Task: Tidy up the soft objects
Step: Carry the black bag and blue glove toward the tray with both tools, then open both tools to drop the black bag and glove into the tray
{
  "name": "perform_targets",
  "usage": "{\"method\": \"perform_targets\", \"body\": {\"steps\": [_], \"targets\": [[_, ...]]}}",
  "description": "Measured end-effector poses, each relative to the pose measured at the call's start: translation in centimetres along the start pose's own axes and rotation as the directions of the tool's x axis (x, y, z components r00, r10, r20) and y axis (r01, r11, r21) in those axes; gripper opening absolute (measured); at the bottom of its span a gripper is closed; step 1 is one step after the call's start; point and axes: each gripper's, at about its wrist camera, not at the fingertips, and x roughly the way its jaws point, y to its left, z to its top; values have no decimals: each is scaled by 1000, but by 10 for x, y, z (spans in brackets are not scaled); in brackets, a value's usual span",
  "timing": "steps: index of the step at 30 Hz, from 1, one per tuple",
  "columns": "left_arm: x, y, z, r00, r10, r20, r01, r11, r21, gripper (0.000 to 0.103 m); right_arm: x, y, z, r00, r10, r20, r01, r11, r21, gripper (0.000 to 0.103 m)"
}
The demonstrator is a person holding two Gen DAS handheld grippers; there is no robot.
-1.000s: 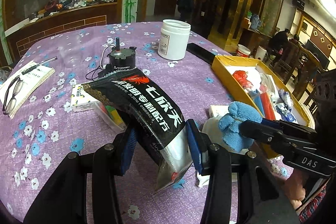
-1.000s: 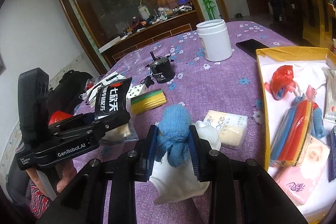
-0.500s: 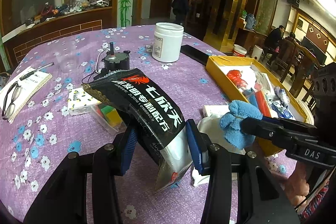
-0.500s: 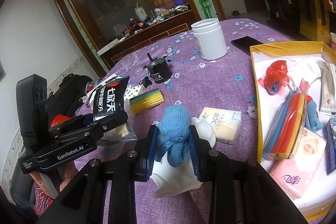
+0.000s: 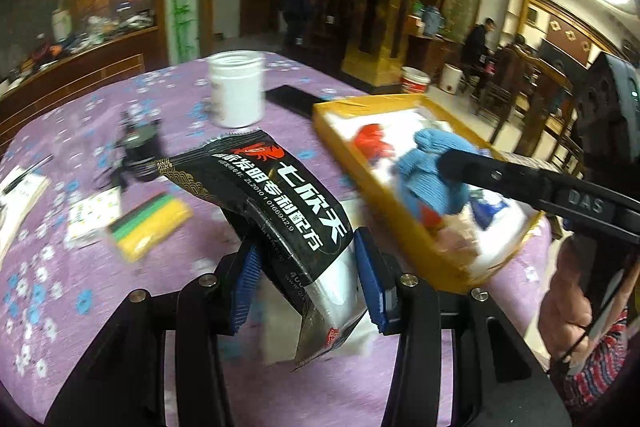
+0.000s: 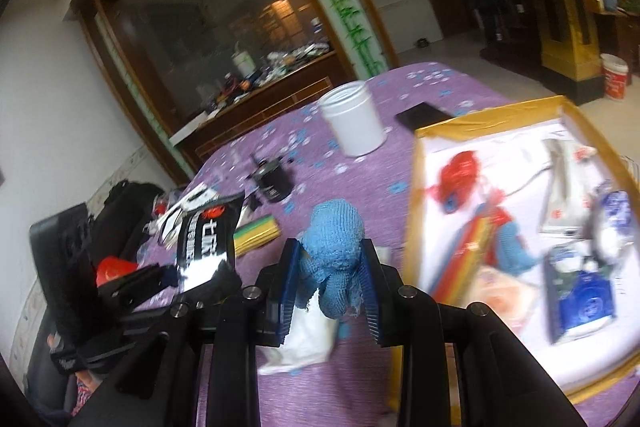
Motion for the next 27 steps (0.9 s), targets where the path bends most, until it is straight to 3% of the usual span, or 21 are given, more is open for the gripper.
{"method": "perform_targets", "body": {"steps": [3,12,20,27], "targets": [[10,-26,12,998,-62,-15,62,998,18,44,-16,-22,5,999,-21,32,19,999,49,30],[47,-92,36,990,-128,-57,133,987,95,44,-53,-90,17,987,-133,91,116,979,167,30],[91,-126,44,975,-176,-135,191,976,104,44,-50,-128,42,975,-217,48,203,958,200,31],[101,-135,34,963,-206,-176,230,965,127,45,-26,-154,49,964,-266,-29,264,932,247,33]]}}
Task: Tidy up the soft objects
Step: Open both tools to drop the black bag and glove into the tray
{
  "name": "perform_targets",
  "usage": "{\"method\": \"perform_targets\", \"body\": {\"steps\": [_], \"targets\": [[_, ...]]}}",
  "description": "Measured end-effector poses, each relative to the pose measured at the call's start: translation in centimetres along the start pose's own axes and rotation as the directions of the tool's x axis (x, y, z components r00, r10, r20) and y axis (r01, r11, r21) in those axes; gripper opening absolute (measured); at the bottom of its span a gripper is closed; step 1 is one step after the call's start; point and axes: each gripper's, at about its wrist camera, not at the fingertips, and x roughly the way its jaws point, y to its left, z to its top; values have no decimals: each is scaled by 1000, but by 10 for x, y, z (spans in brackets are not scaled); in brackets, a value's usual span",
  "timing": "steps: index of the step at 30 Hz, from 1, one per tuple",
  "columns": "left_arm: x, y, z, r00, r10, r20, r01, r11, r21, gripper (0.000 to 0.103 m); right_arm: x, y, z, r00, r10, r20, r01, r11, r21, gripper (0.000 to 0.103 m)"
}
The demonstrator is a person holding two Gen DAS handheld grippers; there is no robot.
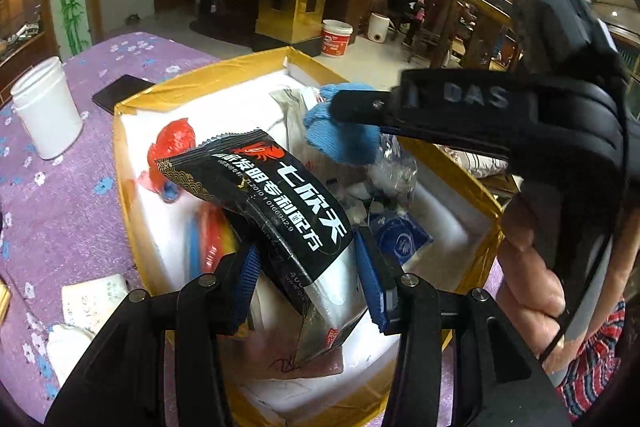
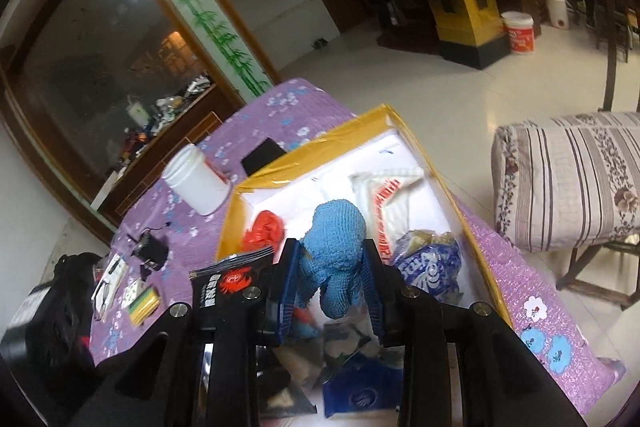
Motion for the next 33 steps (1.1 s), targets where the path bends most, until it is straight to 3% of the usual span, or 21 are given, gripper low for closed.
{"method": "perform_targets", "body": {"steps": [6,9,11,18,26,33], "targets": [[-2,-1,-7,1000,-2,8,2,1000,6,47,21,-5,0,999,-25,-29,26,999,43,35],[-4,-2,-9,1000,-6,11,6,1000,10,55,24,-5,-1,999,-35,-23,36,998,52,43],[-9,-6,-11,1000,5,28,-5,1000,22,55,22,-4,-1,1000,-29,-10,29,998,54,47],[-27,-21,-17,990,30,137,-42,995,88,63,-4,0,-9,999,11,39,-12,1000,27,48],[-38,-15,-9,989,41,145,-48,998,48,63,-49,10,-29,995,23,94,-21,1000,-19,48],[-78,-5,-6,983,39,179,-43,999,15,63,-69,14,-33,994,29,107,-29,1000,-10,48]]}}
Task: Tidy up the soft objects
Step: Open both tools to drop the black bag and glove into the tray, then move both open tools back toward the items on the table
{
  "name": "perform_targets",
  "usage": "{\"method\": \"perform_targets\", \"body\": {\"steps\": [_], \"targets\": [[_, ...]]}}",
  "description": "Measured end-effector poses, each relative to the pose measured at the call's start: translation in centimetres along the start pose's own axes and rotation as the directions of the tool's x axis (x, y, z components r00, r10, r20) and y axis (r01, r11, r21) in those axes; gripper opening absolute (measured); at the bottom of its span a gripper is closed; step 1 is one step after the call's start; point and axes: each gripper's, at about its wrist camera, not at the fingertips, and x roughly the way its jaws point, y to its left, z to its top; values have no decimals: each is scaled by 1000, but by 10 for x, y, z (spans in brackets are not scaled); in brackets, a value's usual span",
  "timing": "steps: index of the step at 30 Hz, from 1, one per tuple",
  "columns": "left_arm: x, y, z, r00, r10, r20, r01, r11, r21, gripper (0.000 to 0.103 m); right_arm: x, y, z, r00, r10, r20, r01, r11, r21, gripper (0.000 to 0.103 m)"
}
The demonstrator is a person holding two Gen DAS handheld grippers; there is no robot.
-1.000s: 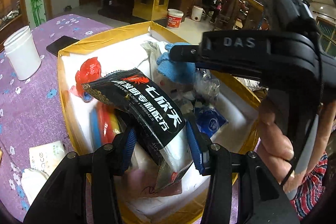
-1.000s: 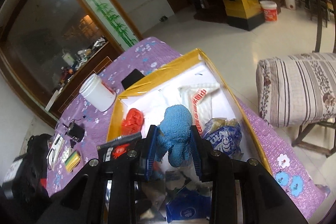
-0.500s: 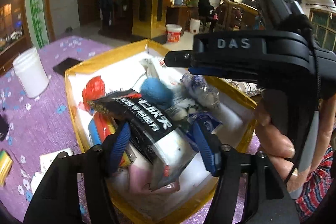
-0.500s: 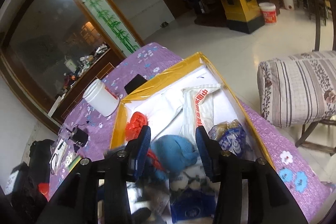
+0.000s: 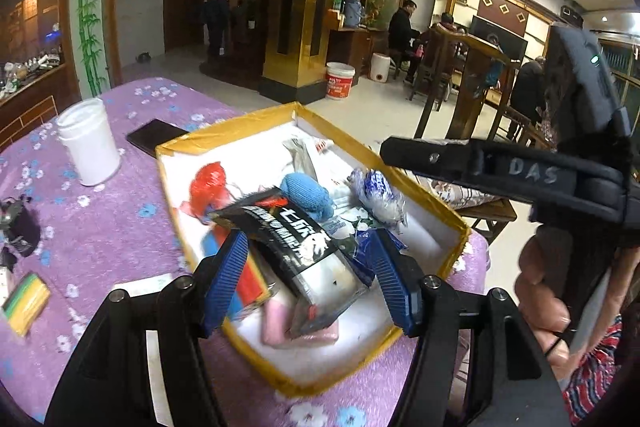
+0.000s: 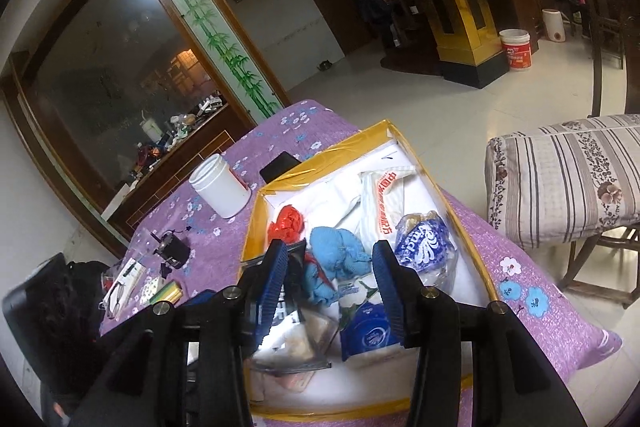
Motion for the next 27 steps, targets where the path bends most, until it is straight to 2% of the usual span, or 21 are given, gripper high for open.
{"method": "perform_targets", "body": {"steps": [8,13,17,20,24,27], "targets": [[-38,41,-16,996,84,12,-83,996,-28,63,10,44,-14,996,72,-61,-76,994,-78,48],[-68,90,-38,984,175,15,-173,981,-92,62,27,83,-37,982,116,-148,-139,978,-156,48],[-88,141,-59,967,254,9,-248,952,-180,62,42,117,-63,964,140,-227,-192,954,-229,48],[-93,178,-71,953,302,-6,-292,915,-277,62,55,144,-85,948,137,-287,-225,927,-301,48],[-95,209,-84,966,259,-12,-243,887,-393,62,75,174,-113,925,117,-362,-261,887,-381,47],[-89,209,-87,963,268,-37,-260,880,-397,62,89,193,-129,925,55,-375,-242,847,-473,47]]}}
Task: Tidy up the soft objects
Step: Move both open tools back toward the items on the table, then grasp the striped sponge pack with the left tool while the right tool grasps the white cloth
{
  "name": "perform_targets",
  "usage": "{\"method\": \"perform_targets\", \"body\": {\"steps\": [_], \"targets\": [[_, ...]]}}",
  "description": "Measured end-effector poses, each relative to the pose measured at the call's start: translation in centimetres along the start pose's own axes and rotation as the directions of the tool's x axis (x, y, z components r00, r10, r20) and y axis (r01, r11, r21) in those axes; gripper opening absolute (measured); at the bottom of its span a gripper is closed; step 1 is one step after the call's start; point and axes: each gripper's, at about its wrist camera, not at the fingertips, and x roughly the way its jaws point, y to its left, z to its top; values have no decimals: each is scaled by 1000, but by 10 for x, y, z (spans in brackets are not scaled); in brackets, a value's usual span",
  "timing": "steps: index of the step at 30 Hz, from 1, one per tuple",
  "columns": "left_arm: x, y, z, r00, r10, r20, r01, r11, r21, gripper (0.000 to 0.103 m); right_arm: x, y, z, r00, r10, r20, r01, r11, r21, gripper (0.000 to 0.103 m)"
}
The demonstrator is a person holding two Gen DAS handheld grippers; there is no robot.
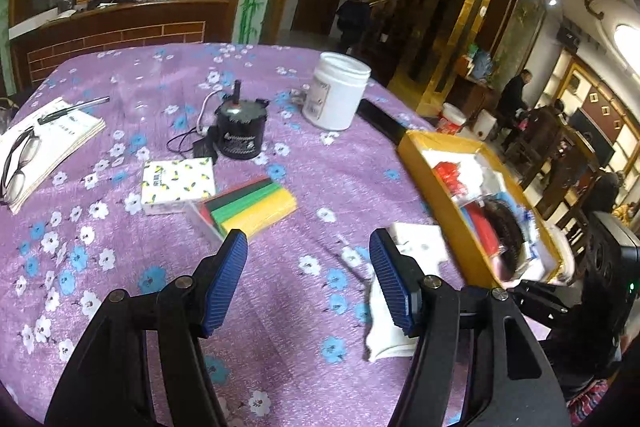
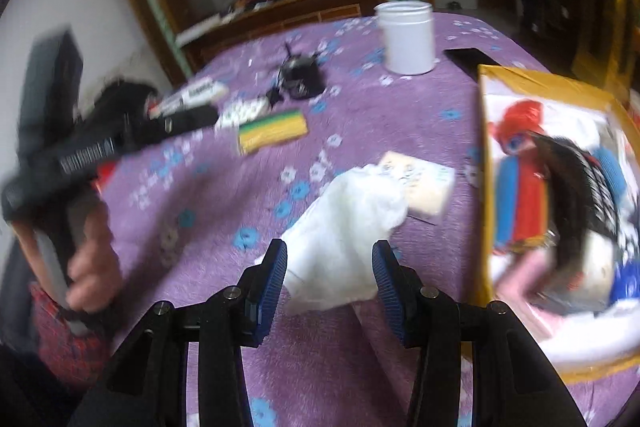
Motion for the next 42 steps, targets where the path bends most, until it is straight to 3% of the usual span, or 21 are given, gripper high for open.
{"method": "perform_targets", "body": {"steps": [4,9,10,12,13,14,18,21,26,30,33,38,39,42], "targets": [[0,0,-1,1000,-2,1,2,1000,-8,62,16,7,8,996,-83,-6,83,995,-57,46],[1,8,-1,1000,-1,-8,1,1000,-13,62,39,-2,20,990,-133,-51,131,991,-35,44],[1,8,-1,1000,0,-10,0,1000,-13,62,45,-5,22,990,-127,-63,125,992,-21,41],[2,8,-1,1000,6,-13,-6,1000,-10,62,53,-11,22,988,-126,-92,126,992,-3,23],[2,8,-2,1000,7,-16,-7,1000,-10,62,56,-12,20,987,-122,-102,123,992,5,9],[4,9,-2,1000,10,-20,-10,1000,-9,62,57,-14,17,989,-108,-103,110,994,17,8],[11,13,-2,999,20,-49,-21,1000,-18,62,38,-21,9,999,-28,27,26,998,64,7],[17,16,-1,996,26,-83,-28,999,-21,62,23,-29,4,992,41,118,-50,996,77,7],[26,8,11,985,62,-159,-50,996,77,62,14,-32,4,982,88,168,-101,993,67,8],[43,-8,27,971,165,-175,-98,935,341,62,10,-32,4,976,114,185,-127,990,59,8],[65,-9,37,959,208,-191,-100,882,461,62,9,-36,3,971,144,191,-160,985,71,7],[99,-9,45,943,157,-293,27,843,537,62,9,-42,2,966,176,191,-197,975,101,8],[106,-11,43,938,190,-289,11,819,573,62,9,-43,2,965,181,188,-203,973,106,8],[120,-11,39,916,219,-337,33,794,607,62,9,-44,2,965,186,187,-209,971,114,8]]}}
